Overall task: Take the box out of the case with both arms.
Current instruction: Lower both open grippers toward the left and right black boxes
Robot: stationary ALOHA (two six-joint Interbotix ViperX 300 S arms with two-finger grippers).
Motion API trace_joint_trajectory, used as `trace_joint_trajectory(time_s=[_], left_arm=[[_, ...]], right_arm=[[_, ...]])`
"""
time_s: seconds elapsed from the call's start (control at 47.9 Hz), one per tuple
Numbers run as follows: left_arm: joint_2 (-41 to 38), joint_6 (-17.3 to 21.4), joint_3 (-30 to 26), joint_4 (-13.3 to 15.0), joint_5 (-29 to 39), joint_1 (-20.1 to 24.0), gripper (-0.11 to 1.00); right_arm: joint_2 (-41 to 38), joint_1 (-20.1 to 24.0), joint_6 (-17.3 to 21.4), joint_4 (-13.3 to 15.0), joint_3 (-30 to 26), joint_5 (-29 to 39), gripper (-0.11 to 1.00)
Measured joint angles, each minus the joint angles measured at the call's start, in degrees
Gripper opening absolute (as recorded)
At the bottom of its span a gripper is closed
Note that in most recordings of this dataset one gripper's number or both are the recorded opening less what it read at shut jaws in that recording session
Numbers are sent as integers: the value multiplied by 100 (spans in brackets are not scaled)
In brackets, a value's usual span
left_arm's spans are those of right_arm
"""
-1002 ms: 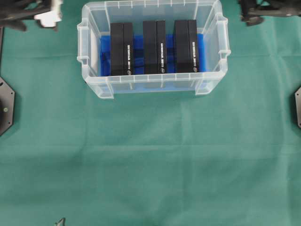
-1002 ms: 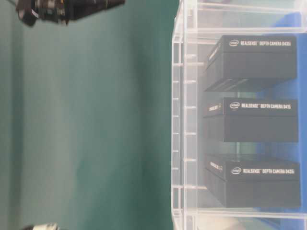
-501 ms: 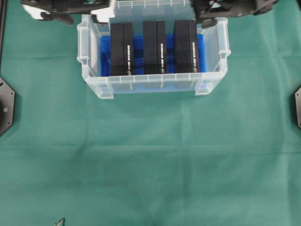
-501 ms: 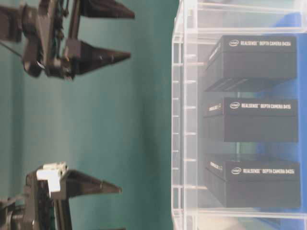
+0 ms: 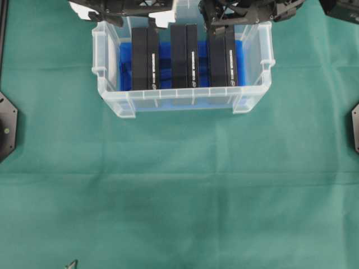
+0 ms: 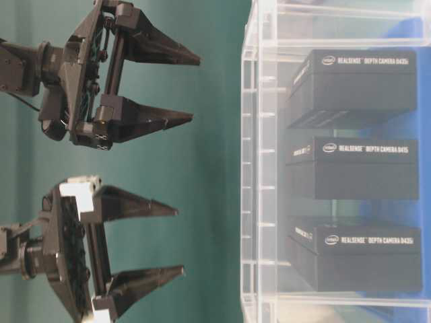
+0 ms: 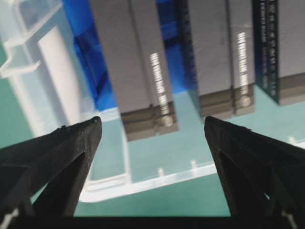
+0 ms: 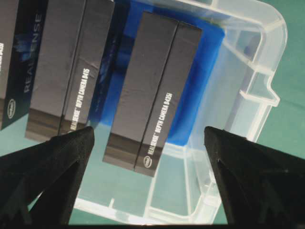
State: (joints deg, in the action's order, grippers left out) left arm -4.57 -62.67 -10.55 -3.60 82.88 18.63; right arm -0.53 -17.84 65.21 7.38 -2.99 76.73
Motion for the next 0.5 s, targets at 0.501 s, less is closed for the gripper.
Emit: trace_joint_trajectory(time_s=[0.501], left_arm=[[-167, -26, -123, -44, 0, 0, 89]], right_arm=[[-123, 18, 0, -9, -9, -149, 96]])
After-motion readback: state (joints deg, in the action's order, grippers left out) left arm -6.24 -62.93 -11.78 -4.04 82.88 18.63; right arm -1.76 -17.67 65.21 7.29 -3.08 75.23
